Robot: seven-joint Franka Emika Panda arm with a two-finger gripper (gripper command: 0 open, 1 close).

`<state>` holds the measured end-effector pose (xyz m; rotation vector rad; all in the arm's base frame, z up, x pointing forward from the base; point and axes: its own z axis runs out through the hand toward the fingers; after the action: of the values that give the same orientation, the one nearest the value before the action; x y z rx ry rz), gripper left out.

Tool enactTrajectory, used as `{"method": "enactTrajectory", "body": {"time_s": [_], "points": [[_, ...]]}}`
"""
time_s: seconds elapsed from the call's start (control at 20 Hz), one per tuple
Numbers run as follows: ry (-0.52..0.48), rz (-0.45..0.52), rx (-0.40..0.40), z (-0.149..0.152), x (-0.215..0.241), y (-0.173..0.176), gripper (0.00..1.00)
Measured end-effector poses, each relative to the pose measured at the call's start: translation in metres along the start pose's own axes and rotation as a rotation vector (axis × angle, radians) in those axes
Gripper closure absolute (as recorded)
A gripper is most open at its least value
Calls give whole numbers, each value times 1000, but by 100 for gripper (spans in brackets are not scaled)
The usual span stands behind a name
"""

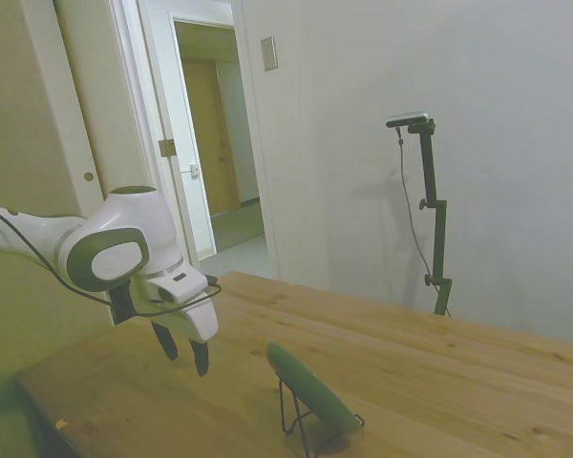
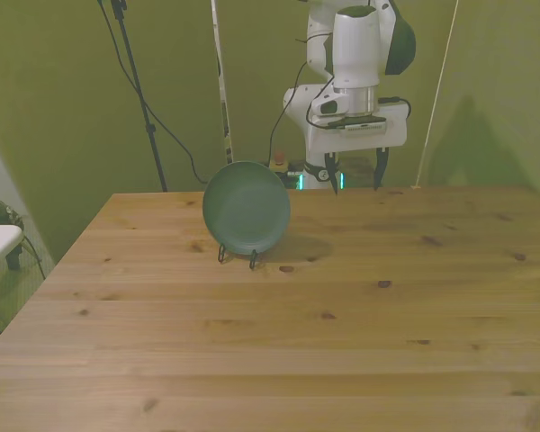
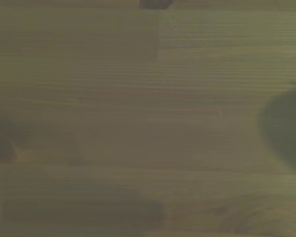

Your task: Unload the plate

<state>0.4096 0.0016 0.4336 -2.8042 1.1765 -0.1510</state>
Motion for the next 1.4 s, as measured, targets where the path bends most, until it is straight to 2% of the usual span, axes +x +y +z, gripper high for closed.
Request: {"method": "enactTrajectory", "body": {"time_s": [0.2,0.35,0.5,0.65,1.0,1.4], "points": [[6,-5,5,-3,0,-3,0],[33,-26,27,-19,-1,-17,0],[71,-1,45,-43,11,-23,0],[87,61,65,-78,40,-9,0],[141,193,109,-154,102,45,0],[132,155,96,-168,123,68,0]]}}
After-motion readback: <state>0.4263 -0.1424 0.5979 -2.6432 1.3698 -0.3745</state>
